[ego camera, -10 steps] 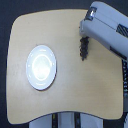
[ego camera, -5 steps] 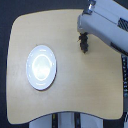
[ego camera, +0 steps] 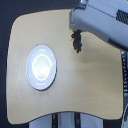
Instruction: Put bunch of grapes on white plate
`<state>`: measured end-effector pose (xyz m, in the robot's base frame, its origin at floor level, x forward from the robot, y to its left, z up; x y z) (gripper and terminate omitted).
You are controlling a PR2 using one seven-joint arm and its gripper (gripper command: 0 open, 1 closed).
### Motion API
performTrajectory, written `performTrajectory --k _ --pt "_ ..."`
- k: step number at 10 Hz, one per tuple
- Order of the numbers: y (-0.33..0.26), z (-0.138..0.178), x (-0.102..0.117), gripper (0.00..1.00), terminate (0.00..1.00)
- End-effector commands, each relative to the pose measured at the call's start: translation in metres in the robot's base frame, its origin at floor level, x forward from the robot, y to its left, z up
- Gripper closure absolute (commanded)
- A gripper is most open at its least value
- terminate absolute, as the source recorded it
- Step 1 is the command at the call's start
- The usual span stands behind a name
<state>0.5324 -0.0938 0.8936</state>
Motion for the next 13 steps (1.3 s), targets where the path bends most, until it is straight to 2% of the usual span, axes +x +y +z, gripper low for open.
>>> performTrajectory --k 1,4,10,13 --pt "0.099 -0.001 -0.051 1.00 0.00" --pt "0.178 -0.038 -0.072 1.00 0.00" --pt "0.209 -0.115 -0.065 1.00 0.00" --pt "0.215 -0.134 -0.066 1.00 0.00"
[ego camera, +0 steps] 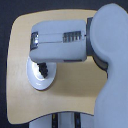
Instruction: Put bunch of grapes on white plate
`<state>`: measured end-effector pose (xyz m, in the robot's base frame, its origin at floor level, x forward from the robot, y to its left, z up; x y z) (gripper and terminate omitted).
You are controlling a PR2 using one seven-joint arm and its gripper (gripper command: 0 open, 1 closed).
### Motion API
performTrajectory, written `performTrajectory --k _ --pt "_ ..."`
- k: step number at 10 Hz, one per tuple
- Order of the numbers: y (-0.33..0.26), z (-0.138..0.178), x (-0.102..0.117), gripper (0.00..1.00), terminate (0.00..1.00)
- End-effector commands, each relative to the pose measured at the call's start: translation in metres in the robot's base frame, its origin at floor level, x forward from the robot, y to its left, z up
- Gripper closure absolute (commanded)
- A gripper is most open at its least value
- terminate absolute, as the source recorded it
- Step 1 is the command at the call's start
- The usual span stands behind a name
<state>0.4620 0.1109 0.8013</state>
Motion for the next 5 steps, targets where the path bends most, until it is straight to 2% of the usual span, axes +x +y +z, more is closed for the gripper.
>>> performTrajectory --k 1,5 --pt "0.010 -0.048 0.004 1.00 0.00" --pt "0.011 -0.064 -0.004 1.00 0.00"
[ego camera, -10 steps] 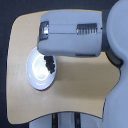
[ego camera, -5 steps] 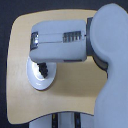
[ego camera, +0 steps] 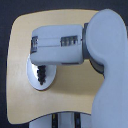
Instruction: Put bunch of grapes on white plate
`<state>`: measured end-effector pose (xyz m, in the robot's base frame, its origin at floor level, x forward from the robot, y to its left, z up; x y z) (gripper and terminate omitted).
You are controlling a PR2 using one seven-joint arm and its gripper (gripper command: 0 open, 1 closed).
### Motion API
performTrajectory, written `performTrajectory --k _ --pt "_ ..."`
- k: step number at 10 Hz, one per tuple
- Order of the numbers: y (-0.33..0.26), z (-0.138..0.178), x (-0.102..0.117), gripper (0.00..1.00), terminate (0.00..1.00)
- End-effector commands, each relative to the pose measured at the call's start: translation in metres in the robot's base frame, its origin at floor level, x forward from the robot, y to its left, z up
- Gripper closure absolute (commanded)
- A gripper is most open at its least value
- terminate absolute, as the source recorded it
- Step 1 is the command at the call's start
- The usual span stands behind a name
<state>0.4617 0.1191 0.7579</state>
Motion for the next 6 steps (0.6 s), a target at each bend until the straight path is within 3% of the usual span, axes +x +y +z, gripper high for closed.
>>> performTrajectory --k 1,6 --pt "-0.0006 -0.0233 -0.0056 1.00 0.00" --pt "-0.0029 -0.0223 -0.0016 1.00 0.00"
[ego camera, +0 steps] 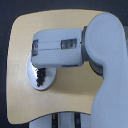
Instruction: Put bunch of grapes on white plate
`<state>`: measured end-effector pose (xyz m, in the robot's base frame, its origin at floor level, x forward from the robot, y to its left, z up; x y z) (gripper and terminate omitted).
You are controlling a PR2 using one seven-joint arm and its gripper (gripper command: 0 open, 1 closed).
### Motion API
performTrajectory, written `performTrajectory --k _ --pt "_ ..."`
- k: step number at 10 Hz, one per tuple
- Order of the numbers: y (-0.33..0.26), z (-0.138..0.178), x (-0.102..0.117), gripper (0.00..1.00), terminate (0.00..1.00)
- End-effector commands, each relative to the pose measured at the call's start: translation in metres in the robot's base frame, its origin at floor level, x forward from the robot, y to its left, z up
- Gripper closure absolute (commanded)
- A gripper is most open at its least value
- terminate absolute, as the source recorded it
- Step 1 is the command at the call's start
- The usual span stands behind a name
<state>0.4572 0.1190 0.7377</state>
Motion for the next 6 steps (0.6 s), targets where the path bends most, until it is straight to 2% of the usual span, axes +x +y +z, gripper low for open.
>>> performTrajectory --k 1,6 --pt "-0.0036 -0.0013 0.0041 1.00 0.00" --pt "-0.0078 0.0056 0.0054 1.00 0.00"
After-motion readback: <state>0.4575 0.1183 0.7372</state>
